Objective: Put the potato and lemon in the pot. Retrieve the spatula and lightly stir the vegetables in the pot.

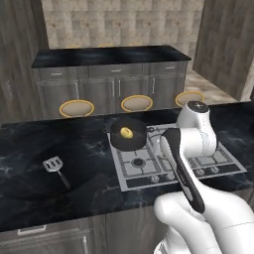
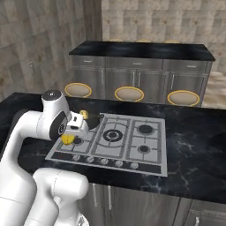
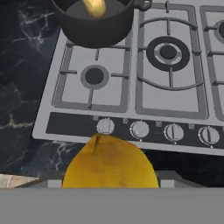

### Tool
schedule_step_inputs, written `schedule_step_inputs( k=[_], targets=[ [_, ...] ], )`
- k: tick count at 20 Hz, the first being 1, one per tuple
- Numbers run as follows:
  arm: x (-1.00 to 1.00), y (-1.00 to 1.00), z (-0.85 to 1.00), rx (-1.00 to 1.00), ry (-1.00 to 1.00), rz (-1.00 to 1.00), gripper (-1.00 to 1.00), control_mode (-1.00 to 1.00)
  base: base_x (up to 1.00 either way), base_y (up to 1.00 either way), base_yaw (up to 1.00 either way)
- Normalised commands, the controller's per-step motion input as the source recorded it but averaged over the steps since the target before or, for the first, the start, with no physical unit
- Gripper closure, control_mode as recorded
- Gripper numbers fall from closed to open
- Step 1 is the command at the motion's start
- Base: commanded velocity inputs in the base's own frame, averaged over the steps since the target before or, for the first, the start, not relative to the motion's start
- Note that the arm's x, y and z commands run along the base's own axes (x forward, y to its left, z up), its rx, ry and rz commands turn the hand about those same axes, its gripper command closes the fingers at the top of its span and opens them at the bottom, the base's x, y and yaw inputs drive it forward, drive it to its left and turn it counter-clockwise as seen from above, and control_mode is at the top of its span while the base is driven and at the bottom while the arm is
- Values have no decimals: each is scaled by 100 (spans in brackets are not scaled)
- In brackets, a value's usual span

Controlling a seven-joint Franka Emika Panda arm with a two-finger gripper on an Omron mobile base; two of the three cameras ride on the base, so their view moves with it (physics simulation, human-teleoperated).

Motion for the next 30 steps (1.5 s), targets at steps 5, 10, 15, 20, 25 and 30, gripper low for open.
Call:
schedule_step_inputs(
  k=[5, 10, 15, 20, 25, 30],
  targets=[
    [0, 0, 0, 0, 0, 0, 100, 100, 32, 30, 0],
    [0, 0, 0, 0, 0, 0, 100, 100, 37, 23, -6],
    [0, 0, 0, 0, 0, 0, 100, 100, -4, 54, -2],
    [0, 0, 0, 0, 0, 0, 100, 100, 7, 30, 0],
    [0, 0, 0, 0, 0, 0, 100, 100, 31, 22, 0],
    [0, 0, 0, 0, 0, 0, 100, 100, 0, 0, 0]
  ],
)
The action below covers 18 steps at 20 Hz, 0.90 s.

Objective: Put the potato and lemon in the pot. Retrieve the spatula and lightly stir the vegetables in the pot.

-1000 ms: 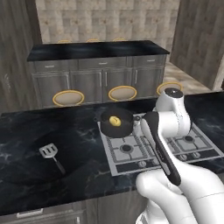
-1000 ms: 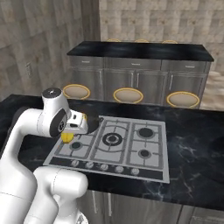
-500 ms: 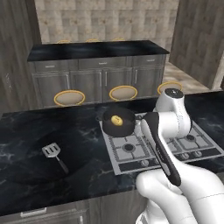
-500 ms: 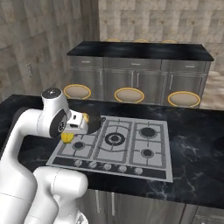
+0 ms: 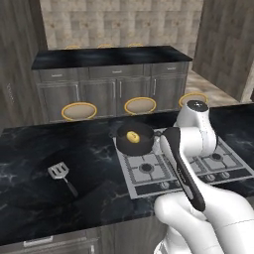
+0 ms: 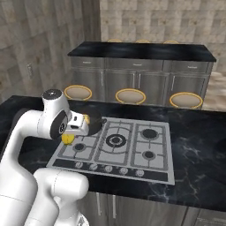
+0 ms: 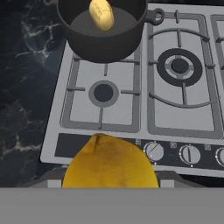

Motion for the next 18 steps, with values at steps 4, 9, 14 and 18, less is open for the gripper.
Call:
schedule_step_inputs(
  k=[4, 9, 14, 18],
  targets=[
    [0, 0, 0, 0, 0, 0, 100, 100, 0, 0, 0],
    [1, 17, 21, -6, -10, 14, 100, -100, 0, 0, 0],
    [50, 3, 25, -5, -5, 13, 100, -100, 0, 0, 0],
    [100, 0, 25, 0, 25, 0, 100, -100, 0, 0, 0]
  ],
)
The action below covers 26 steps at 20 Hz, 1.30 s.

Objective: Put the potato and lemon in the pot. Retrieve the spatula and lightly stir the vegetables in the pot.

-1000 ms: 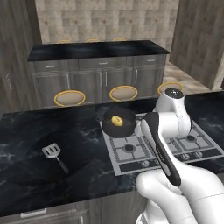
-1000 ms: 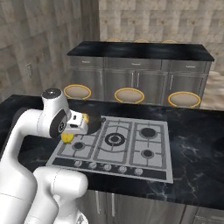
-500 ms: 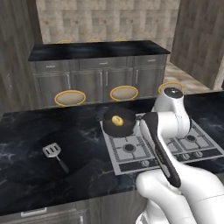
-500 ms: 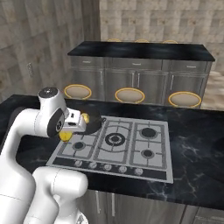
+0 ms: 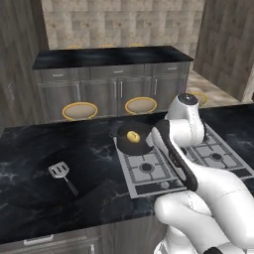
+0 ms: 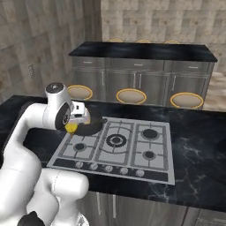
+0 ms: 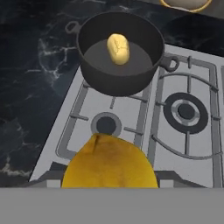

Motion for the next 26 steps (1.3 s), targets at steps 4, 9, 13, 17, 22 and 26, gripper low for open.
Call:
schedule_step_inputs(
  k=[4, 9, 13, 17, 22, 26],
  targets=[
    [100, 18, 23, 0, 49, -3, 100, -100, 0, 0, 0],
    [97, 30, 0, 0, 39, -11, 100, -100, 0, 0, 0],
    [82, 17, -38, 0, 14, -12, 100, -100, 0, 0, 0],
    [82, 19, -29, 0, 0, -12, 100, -100, 0, 0, 0],
    [53, 6, -55, 0, -3, -9, 100, -100, 0, 0, 0],
    [6, -9, -76, 0, 0, -5, 100, -100, 0, 0, 0]
  ],
)
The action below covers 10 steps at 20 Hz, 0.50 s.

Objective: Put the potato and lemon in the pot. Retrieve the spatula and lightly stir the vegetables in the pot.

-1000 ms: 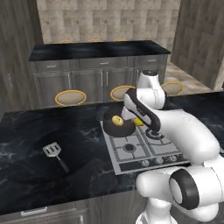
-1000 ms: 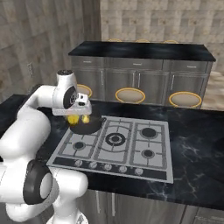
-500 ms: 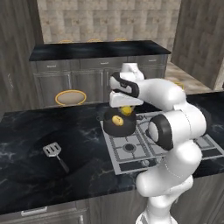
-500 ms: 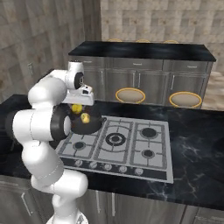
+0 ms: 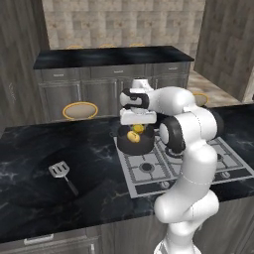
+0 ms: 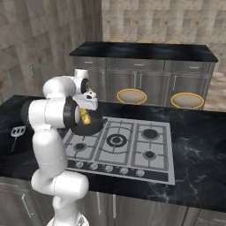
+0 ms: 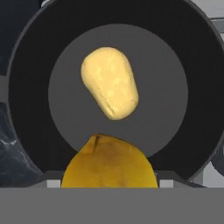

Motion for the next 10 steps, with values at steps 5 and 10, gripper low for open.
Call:
schedule_step_inputs(
  k=[5, 10],
  targets=[
    [2, -13, -47, 0, 0, -2, 100, -100, 0, 0, 0],
    [19, 0, 0, 0, 0, -2, 100, -100, 0, 0, 0]
  ],
)
